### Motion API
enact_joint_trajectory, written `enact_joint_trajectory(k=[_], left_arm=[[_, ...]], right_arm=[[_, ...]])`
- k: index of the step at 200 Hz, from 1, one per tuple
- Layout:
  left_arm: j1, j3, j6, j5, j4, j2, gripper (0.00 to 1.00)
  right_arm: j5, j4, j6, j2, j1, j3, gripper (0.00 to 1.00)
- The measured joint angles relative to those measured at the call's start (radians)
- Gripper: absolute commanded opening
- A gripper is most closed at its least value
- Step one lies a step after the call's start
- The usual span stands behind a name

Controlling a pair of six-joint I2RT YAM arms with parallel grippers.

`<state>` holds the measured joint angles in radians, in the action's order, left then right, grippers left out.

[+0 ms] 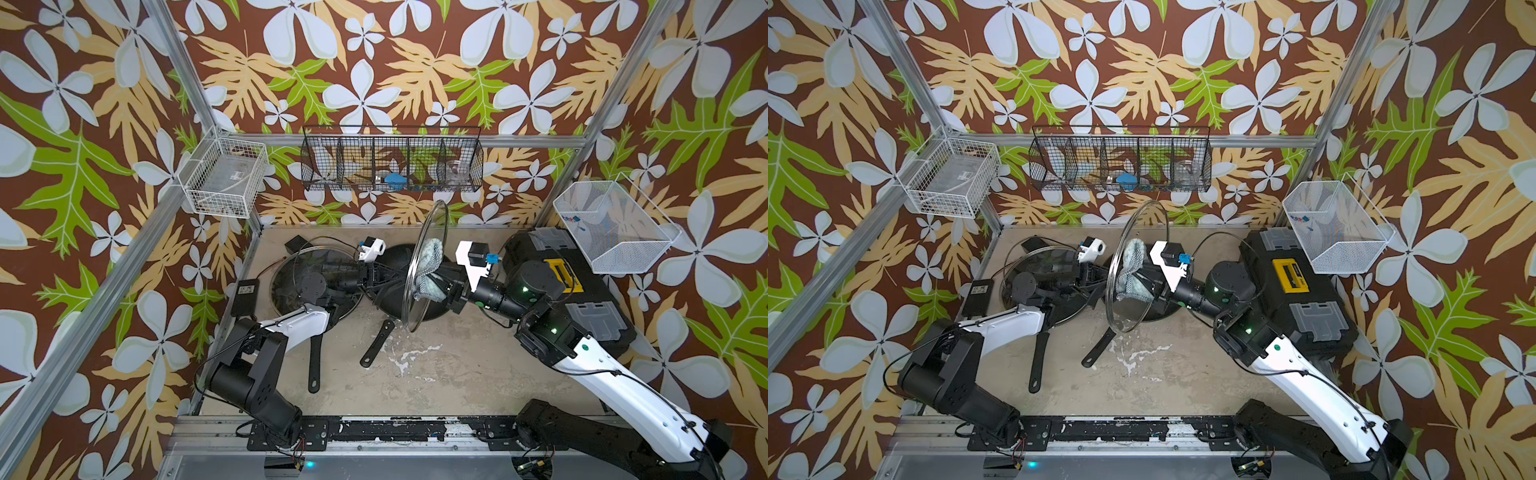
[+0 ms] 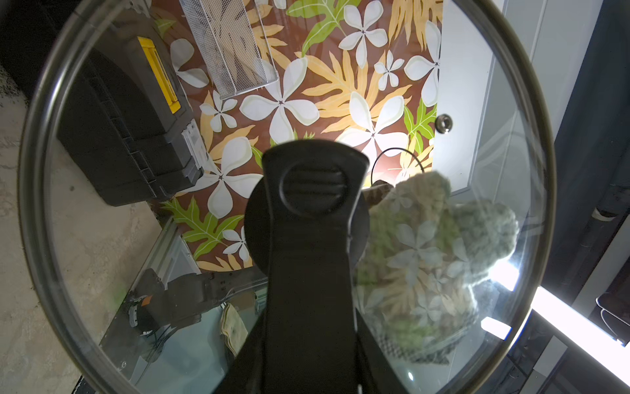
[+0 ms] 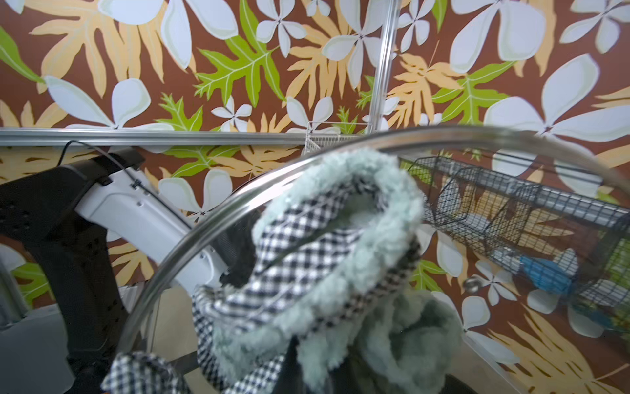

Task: Wipe the pot lid with a cloth
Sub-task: Wipe the pot lid.

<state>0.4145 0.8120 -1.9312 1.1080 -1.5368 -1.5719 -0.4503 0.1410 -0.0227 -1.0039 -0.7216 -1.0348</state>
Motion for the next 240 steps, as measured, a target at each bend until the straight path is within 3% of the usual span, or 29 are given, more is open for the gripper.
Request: enact_joint_trajectory(k=[40,86,144,192,240], left_arm=[[0.0,0.009,0.0,0.0,-0.002,0.0,0.0],[0.0,0.008,0.0,-0.001,-0.003,-0.007,0.0],[0.0,0.006,0.0,-0.003,-0.003,-0.009,0.0],[0.0,0.006,0.0,-0.003,-0.004,-0.004,0.0],[0.0,-0.002,0.001,-0.002,-0.005,-0.005,0.0]], right_arm=[[-0.027,-0.029,0.012,0.019,-0.037,0.073,0.0],[0.066,-0.013,0.037,-0.02,-0.028,-0.019,0.0],[0.18,0.087,-0.025,-0.16,0.154,-0.133,0.0],[0.258,0.09,-0.108,-0.219,0.291,-0.052,0.0],[0.144,0.097,-0.153,-0.185,0.293,-0.002,0.0]])
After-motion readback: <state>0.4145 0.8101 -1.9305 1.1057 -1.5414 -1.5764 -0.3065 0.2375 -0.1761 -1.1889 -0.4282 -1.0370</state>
